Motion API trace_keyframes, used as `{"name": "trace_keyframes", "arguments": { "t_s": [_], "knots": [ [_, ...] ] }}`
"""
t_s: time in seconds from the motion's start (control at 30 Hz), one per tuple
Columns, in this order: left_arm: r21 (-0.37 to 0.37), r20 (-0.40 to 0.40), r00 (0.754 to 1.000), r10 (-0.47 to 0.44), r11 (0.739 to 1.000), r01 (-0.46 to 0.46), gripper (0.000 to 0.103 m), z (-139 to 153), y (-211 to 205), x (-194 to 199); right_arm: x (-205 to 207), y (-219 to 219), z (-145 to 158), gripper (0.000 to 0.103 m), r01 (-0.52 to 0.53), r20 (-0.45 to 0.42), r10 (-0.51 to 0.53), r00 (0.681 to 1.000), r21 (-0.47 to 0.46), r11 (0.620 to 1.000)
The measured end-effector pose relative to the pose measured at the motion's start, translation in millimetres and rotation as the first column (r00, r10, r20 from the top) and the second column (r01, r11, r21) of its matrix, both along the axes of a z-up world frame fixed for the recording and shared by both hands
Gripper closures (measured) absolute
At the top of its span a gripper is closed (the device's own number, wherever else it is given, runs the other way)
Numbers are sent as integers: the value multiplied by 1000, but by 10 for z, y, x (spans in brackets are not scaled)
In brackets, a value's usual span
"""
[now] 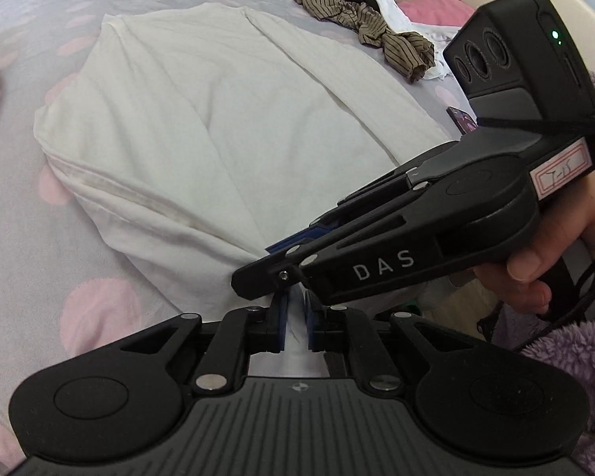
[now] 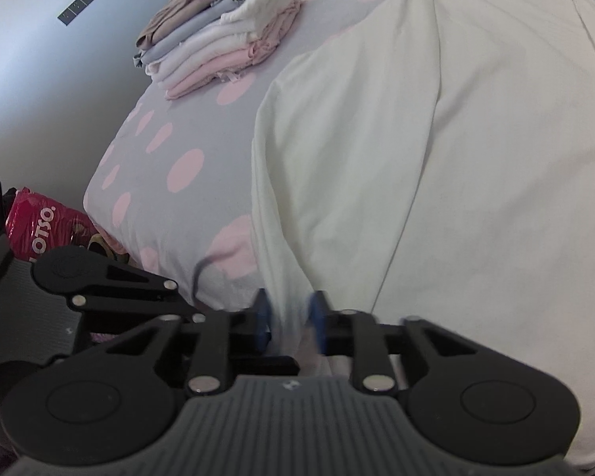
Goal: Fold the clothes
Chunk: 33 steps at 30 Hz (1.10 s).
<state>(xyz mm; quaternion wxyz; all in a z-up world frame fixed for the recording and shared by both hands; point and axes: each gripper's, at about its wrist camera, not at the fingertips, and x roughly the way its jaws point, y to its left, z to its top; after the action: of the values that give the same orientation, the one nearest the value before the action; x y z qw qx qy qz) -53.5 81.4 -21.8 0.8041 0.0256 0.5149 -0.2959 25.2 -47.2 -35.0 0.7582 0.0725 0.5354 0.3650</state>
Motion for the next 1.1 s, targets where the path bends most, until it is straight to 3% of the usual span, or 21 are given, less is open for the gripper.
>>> {"name": "trace_keyframes", "arguments": {
  "t_s": [0.03,0.17,0.3,0.47,0.6,0.73,0.9,1.0,1.1],
  "knots": [
    [-2,-10,1000,0,1000,0,96,14,40,15,3,2,-4,86,-3,1,3,1000,-1,1000],
    [-19,-42,997,58,998,-59,76,124,338,173,33,4,-10,88,-7,5,7,1000,-6,1000],
    [-47,-74,989,132,990,-135,72,218,646,380,62,4,-33,88,-12,-4,12,1000,-1,1000],
    [-96,-79,961,267,957,-273,67,198,948,864,83,-6,-35,88,-28,3,28,1000,-6,1000],
    [-111,-76,911,407,904,-413,66,71,1150,1220,67,-3,-20,88,-51,19,51,999,-13,999],
    [-159,-139,833,535,818,-552,66,-142,1412,1559,44,-26,-23,88,-73,33,74,997,-16,997],
    [-208,-213,780,588,753,-624,71,-389,1623,1915,54,-41,-3,89,-89,38,89,995,-12,996],
    [-232,-218,778,590,743,-628,89,-453,1634,2032,75,-70,11,91,-85,35,85,996,7,996],
    [-248,-175,803,571,763,-597,98,-358,1557,2083,62,-154,32,92,-76,28,75,997,51,996]
  ]
}}
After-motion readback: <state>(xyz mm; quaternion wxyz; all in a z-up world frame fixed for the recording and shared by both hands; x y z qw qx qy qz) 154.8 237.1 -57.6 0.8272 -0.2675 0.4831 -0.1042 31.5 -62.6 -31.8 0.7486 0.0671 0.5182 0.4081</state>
